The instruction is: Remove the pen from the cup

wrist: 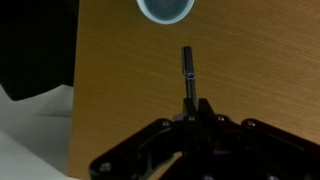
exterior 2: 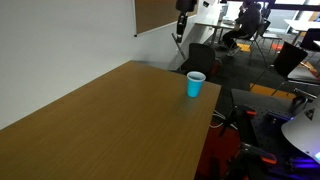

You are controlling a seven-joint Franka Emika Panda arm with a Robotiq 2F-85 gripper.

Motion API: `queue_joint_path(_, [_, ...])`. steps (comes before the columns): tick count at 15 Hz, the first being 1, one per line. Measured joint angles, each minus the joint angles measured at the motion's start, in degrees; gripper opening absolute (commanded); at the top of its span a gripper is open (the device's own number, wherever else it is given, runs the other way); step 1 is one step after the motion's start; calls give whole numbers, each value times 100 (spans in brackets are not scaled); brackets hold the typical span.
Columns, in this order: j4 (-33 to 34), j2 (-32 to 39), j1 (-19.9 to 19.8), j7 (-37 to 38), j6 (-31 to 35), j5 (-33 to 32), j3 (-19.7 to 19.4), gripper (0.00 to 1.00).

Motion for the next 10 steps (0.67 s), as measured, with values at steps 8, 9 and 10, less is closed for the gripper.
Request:
queue_joint_path(8, [1512, 1625, 45, 115, -398, 20, 315, 2])
queue_joint_path(9, [1698, 1807, 43, 116, -465, 20, 352, 2])
queue_joint_path(10, [1889, 1996, 42, 117, -534, 20, 387, 2])
